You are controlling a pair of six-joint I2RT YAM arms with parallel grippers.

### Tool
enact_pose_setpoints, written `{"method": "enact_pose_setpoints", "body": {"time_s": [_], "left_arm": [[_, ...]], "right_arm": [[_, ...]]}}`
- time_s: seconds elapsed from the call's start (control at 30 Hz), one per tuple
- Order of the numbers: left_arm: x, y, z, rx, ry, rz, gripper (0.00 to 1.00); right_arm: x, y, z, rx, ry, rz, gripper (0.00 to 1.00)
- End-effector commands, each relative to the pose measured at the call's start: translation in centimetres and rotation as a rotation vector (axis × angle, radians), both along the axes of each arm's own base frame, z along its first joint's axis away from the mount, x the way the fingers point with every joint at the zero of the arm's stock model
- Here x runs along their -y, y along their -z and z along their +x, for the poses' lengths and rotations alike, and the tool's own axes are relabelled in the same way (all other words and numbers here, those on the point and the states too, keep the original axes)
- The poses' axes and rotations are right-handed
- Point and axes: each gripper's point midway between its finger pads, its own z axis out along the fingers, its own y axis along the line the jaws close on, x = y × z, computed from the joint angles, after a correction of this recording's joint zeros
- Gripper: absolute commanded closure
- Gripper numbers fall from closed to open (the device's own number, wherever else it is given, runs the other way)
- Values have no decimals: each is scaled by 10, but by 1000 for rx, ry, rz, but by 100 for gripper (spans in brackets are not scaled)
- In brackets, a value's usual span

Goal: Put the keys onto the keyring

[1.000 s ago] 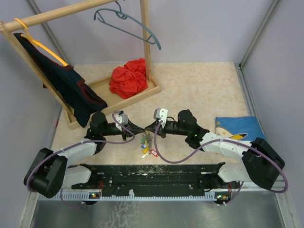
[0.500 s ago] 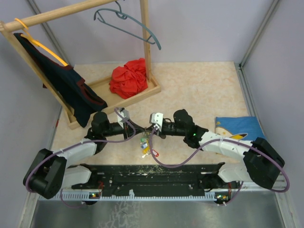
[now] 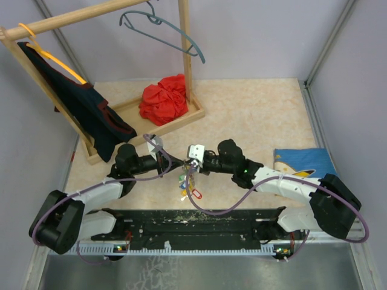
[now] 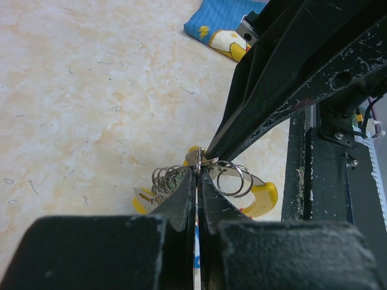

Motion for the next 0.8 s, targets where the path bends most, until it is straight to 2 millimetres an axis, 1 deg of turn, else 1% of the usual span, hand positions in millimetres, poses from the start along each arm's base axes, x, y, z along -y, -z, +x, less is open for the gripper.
{"method": "enact_pose_setpoints", "body": {"time_s": [0.0,0.1,0.2,0.4,0.57,0.6,0.67,0.77], "left_arm": [[-4,-36,14,121,-75,-101,100],[-5,-37,13,135,-81,-116,100],[-7,-37,13,146,-93,-122,100],[-5,-38,6,170,-50,-127,100],[-7,-37,3,209,-42,-119,100],[-7,-36,2,213,-41,-117,100],[-7,-37,2,220,-37,-115,100],[-6,-37,-1,226,-18,-114,100]], "right_arm": [[2,-6,2,-14,18,-2,100],[5,-12,6,-18,24,20,100],[7,-14,10,-22,33,19,100],[1,-14,6,-39,-7,26,100],[4,-19,6,-23,4,54,100],[5,-20,7,-19,8,62,99],[6,-24,8,-4,15,77,94],[6,-25,10,5,22,89,91]]}}
